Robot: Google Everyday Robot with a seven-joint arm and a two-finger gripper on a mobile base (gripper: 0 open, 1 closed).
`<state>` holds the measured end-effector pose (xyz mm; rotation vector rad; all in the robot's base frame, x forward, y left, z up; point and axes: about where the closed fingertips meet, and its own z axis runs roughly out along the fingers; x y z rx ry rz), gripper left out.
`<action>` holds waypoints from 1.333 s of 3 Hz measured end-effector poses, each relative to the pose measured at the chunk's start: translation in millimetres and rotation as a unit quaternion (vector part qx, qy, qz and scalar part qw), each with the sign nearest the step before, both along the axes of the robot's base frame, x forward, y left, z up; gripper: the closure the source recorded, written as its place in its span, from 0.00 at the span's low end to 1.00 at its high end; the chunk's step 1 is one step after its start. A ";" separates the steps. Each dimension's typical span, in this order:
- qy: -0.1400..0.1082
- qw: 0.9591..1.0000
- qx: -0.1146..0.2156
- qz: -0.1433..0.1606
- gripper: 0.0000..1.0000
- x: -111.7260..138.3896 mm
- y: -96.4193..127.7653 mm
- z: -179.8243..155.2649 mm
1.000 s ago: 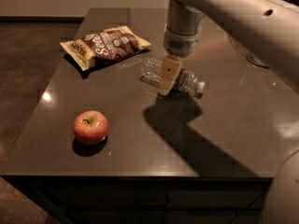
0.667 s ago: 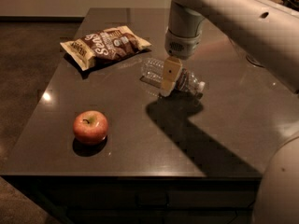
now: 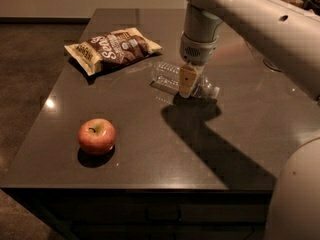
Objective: Place water bottle upright
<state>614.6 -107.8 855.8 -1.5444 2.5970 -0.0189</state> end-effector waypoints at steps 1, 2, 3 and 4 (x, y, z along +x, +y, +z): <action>0.000 1.000 0.013 0.025 0.64 0.8 0.8 6.5; -0.020 0.996 0.034 0.082 0.86 5.8 9.3 29.5; -0.058 0.982 0.040 0.173 1.00 12.6 20.3 62.9; -0.094 0.960 0.027 0.262 1.00 17.6 30.4 89.2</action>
Offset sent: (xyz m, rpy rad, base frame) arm 0.0047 0.0164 0.0674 0.1110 -0.0818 0.3672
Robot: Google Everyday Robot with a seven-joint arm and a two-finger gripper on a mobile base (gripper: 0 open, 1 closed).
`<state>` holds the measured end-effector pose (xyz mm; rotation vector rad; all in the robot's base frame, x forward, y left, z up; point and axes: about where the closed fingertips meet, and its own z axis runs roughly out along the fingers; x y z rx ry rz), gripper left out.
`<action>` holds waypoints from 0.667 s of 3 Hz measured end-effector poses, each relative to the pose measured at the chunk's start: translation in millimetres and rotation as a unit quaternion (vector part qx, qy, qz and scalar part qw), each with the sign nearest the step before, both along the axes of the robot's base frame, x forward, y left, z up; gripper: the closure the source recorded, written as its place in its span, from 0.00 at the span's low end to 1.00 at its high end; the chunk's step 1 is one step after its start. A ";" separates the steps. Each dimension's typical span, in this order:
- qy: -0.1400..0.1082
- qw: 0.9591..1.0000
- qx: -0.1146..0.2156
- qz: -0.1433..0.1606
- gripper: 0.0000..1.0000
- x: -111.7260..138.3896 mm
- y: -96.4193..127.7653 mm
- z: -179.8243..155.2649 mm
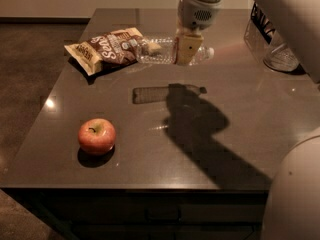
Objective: Place water bottle upright
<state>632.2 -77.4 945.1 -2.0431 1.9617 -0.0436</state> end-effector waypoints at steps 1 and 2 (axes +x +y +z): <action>-0.059 0.994 -0.017 0.090 1.00 5.0 6.1 23.3; -0.122 0.978 -0.020 0.167 1.00 10.6 12.0 46.7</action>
Offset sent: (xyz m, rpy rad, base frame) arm 0.0108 0.0179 0.0808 -0.0805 -0.4334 0.6360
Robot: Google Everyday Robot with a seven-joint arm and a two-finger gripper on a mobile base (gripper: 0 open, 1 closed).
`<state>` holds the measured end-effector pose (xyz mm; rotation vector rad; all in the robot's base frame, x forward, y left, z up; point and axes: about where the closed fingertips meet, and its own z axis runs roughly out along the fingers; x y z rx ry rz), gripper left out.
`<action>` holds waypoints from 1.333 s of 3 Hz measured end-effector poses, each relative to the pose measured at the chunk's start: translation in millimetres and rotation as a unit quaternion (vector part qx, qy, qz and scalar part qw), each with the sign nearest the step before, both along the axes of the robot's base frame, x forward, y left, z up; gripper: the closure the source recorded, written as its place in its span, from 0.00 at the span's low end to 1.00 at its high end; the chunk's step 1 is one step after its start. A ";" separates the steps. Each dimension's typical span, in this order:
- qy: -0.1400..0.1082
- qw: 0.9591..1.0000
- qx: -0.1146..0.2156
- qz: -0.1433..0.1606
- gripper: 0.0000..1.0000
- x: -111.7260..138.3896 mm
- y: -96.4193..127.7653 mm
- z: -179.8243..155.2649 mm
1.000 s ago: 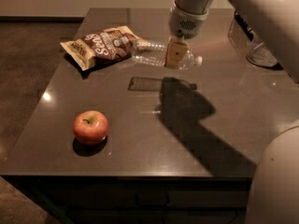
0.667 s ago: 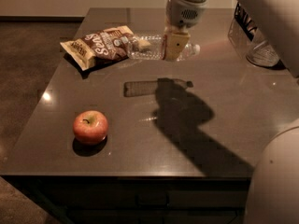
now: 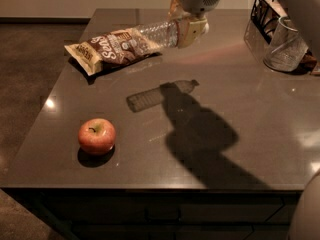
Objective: Place water bottle upright
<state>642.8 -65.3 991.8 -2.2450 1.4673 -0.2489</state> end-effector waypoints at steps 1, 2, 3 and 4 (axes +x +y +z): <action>-0.059 0.995 -0.020 0.074 1.00 4.8 1.9 17.4; -0.068 0.992 -0.032 0.101 1.00 5.9 3.4 16.3; -0.072 0.992 -0.031 0.101 1.00 7.8 2.9 16.2; -0.102 0.990 -0.023 0.095 1.00 21.1 -1.3 15.3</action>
Offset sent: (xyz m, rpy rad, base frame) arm 0.0044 0.0018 0.0160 -0.0356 -0.1078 0.1353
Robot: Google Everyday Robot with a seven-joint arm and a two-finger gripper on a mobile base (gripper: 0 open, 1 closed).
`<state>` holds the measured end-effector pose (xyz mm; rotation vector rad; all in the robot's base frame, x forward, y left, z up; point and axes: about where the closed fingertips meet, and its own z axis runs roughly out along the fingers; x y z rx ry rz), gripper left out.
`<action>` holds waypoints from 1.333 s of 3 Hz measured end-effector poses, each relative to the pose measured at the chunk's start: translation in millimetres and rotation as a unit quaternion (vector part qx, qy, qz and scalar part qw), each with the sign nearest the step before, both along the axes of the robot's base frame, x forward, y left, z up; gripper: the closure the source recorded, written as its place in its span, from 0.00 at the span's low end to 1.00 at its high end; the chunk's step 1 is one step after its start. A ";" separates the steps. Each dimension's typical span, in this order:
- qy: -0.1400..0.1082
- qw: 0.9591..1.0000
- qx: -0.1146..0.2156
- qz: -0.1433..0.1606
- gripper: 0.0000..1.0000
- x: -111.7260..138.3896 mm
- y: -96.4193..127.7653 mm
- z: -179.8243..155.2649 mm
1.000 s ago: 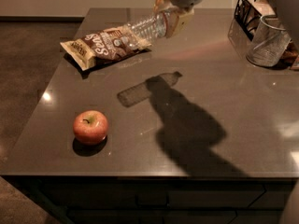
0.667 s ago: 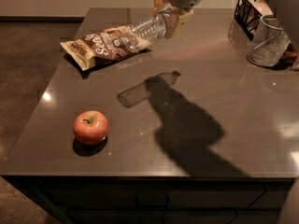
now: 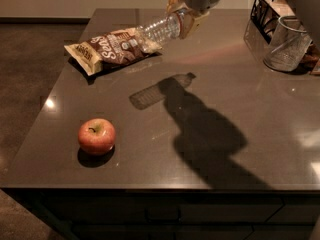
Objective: Place water bottle upright
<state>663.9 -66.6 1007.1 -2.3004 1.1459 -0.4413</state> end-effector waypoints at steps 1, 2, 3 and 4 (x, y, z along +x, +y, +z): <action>-0.036 0.999 0.010 0.019 1.00 24.7 -17.9 0.1; -0.098 0.993 0.018 0.062 1.00 51.9 -45.3 8.2; -0.159 0.982 0.030 0.102 1.00 64.5 -70.1 18.6; -0.237 0.962 0.012 0.138 1.00 62.8 -95.2 34.3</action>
Offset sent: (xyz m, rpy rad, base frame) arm 0.0790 -0.0885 0.0251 -0.1235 -0.4704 0.4695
